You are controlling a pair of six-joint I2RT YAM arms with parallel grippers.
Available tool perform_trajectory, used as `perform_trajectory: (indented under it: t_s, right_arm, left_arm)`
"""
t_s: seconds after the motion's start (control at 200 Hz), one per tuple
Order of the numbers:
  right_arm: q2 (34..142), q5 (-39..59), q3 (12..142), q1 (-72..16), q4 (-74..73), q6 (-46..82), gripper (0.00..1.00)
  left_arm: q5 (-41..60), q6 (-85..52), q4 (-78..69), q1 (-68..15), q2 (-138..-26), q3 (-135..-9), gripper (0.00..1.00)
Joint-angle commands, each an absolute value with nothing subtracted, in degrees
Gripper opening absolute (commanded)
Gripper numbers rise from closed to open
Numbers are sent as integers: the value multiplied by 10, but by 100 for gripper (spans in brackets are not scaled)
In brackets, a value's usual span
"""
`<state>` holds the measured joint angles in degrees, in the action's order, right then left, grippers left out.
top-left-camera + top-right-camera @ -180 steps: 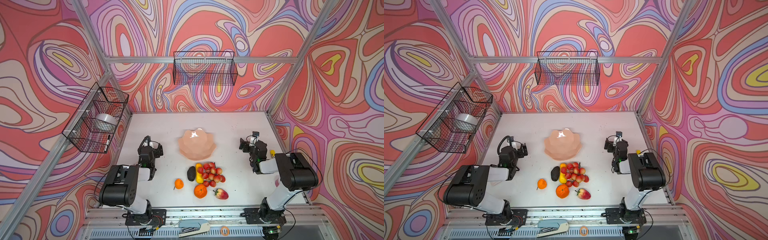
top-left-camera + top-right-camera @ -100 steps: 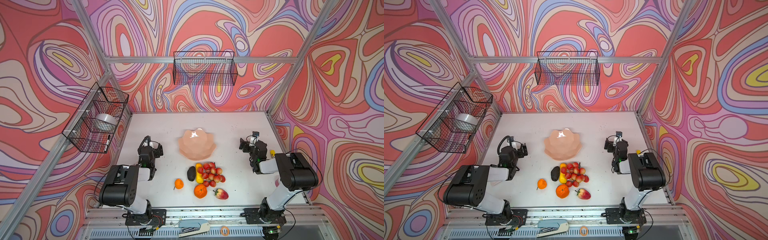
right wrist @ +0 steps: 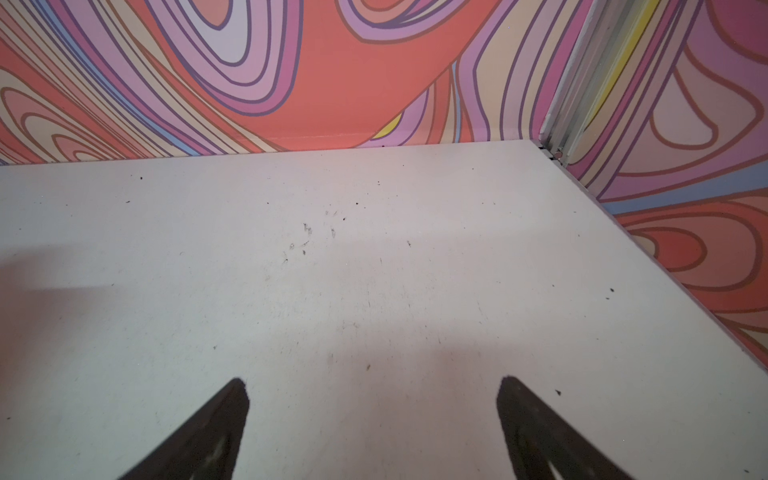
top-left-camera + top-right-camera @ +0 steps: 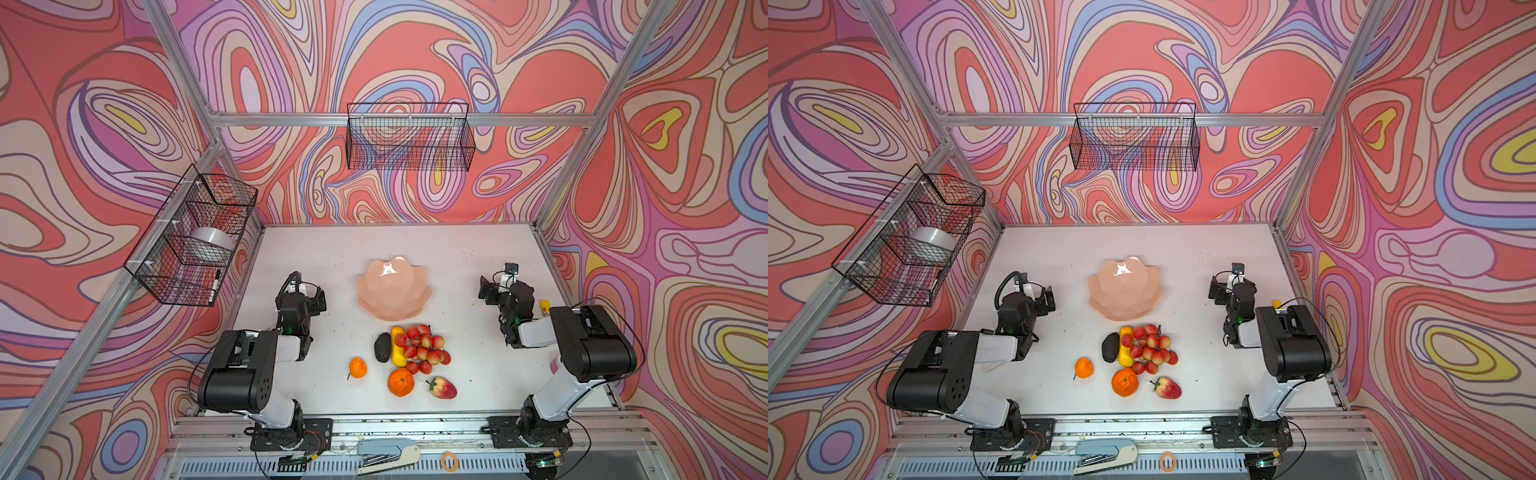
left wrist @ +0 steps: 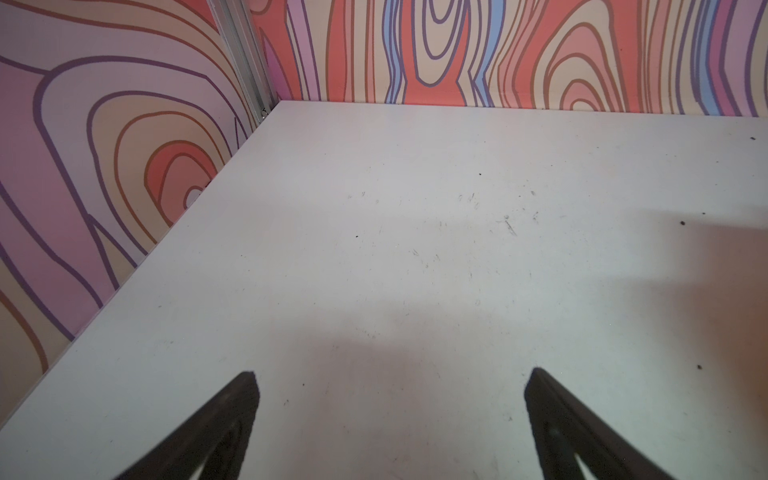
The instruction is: Place and organize the fake fruits in the fruit bowl
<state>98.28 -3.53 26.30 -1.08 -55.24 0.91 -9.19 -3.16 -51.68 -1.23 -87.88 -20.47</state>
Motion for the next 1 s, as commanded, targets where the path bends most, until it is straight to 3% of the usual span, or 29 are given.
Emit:
perform_trajectory:
  t_s: [0.0,0.441,0.541,0.596,0.686,0.766,0.846,0.991]
  right_arm:
    - [981,-33,268,-7,-548,6,98]
    - [953,-80,278,-7,-512,19,98]
    - [864,-102,327,-8,-345,47,98]
    - [819,-123,375,-7,-227,129,98]
    - [778,-135,441,-7,-79,220,98]
    - [758,-86,465,-5,-24,211,98]
    - [746,-3,504,-5,61,192,90]
    - [727,90,544,-16,229,209,89]
  left_arm:
    - [-89,-21,-519,-14,-883,-210,100]
    - [-69,-12,-478,-14,-841,-212,100]
    - [-108,-51,-293,-14,-739,-262,100]
    - [-159,-109,-208,-14,-690,-300,100]
    - [-152,-119,-141,-13,-616,-328,100]
    - [-142,-111,-112,-13,-569,-333,100]
    - [-145,-117,-92,-14,-543,-344,99]
    - [-139,-114,-86,-14,-516,-359,98]
